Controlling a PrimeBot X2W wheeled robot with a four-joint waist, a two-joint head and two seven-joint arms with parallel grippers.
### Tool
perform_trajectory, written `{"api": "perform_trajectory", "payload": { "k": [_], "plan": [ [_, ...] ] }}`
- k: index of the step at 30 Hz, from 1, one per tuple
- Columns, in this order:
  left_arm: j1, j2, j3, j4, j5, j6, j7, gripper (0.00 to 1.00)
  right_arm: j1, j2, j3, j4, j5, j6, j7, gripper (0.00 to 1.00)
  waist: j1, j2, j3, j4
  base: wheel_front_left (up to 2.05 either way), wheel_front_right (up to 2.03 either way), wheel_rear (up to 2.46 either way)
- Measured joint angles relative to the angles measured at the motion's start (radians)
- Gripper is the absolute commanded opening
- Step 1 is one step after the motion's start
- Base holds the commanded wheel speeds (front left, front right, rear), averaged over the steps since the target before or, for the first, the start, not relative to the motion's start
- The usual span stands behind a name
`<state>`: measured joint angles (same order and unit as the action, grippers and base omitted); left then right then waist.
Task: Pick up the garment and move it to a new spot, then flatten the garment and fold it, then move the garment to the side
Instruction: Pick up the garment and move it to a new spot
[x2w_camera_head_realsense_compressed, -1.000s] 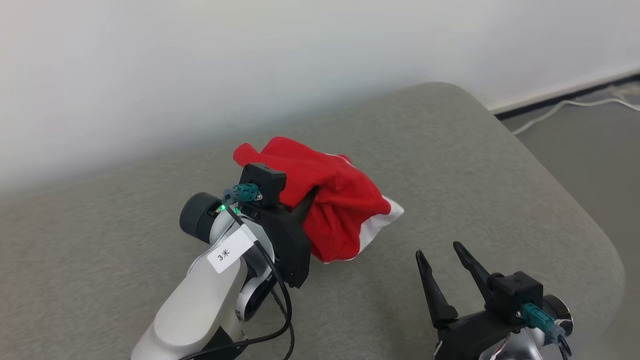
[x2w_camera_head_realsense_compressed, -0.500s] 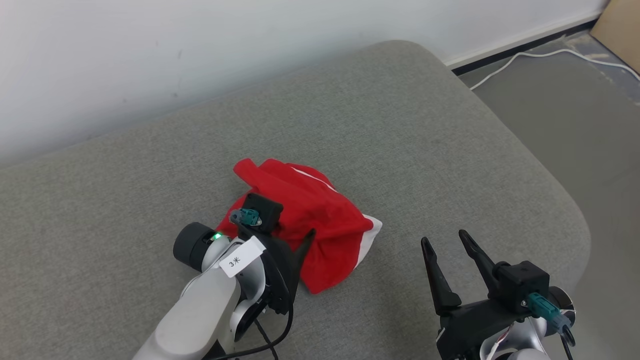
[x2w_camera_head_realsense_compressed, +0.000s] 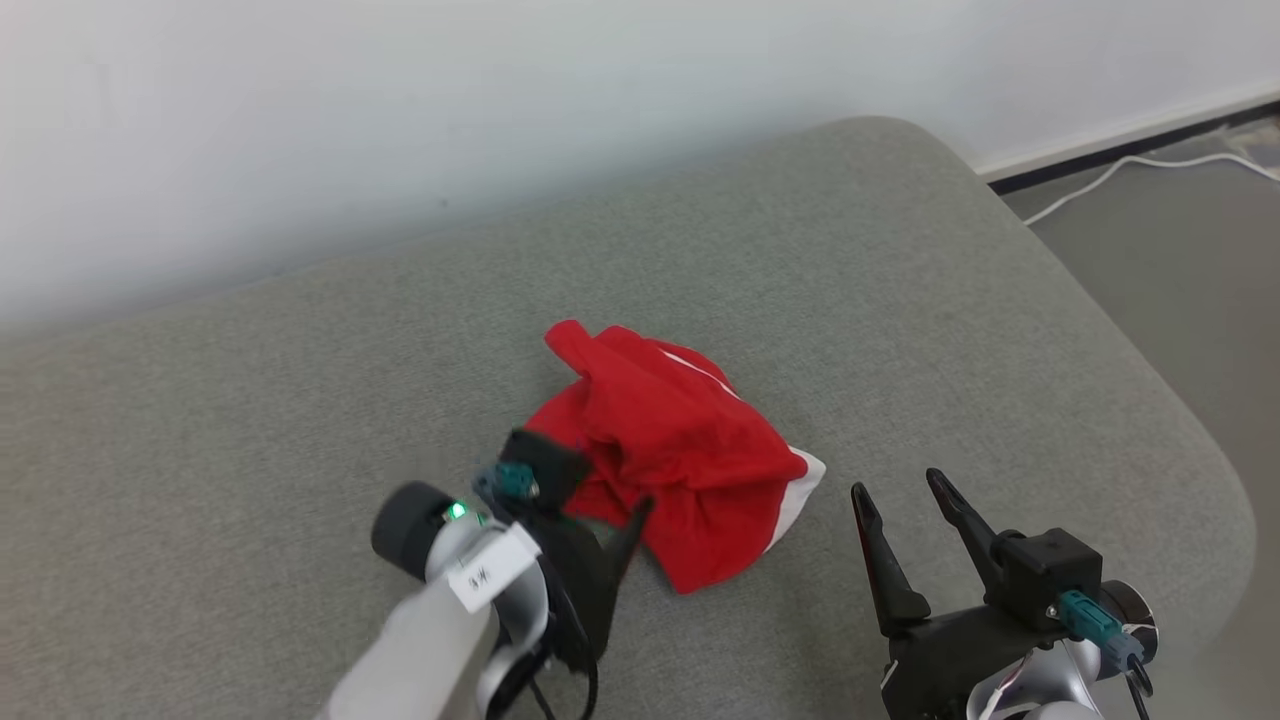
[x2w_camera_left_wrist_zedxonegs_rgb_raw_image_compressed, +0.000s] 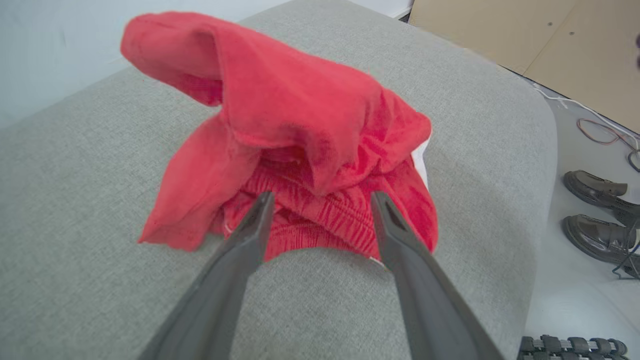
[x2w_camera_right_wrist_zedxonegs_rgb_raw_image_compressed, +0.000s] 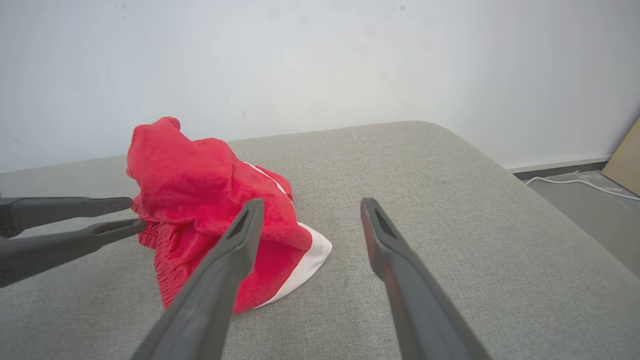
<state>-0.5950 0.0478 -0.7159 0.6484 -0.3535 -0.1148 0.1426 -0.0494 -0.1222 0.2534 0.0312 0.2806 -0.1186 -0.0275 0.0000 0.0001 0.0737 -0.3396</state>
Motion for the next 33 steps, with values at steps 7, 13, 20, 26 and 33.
{"api": "perform_trajectory", "payload": {
  "k": [7, 13, 20, 26, 33],
  "plan": [
    [0.098, -0.001, -0.066, -0.032, -0.008, -0.007, -0.002, 1.00, 0.008, -0.003, 0.010, -0.005, 0.000, 0.002, 0.000, 1.00, 0.0000, 0.0000, -0.013, 0.031, 0.00, 0.00, 0.00],
    [0.119, -0.001, -0.073, -0.035, -0.042, -0.008, -0.002, 1.00, 0.003, -0.002, 0.024, -0.010, 0.000, 0.011, 0.001, 1.00, 0.0000, 0.0000, 0.006, 0.023, 0.00, 0.00, 0.00],
    [0.119, -0.001, -0.077, -0.036, -0.064, -0.008, -0.001, 1.00, -0.004, 0.001, 0.029, -0.011, 0.000, 0.013, 0.001, 1.00, 0.0000, 0.0000, 0.035, -0.010, 0.00, 0.00, 0.00],
    [0.117, -0.001, -0.099, -0.050, -0.100, -0.008, 0.008, 1.00, -0.006, 0.002, 0.026, -0.011, 0.000, 0.013, 0.001, 1.00, 0.0000, 0.0000, 0.060, -0.040, 0.00, 0.00, 0.00],
    [0.079, 0.000, -0.125, -0.056, -0.123, -0.007, 0.015, 1.00, -0.025, 0.007, 0.015, -0.005, 0.000, 0.013, -0.005, 1.00, 0.0001, 0.0000, 0.090, -0.067, 0.00, 0.00, 0.00]
  ]
}}
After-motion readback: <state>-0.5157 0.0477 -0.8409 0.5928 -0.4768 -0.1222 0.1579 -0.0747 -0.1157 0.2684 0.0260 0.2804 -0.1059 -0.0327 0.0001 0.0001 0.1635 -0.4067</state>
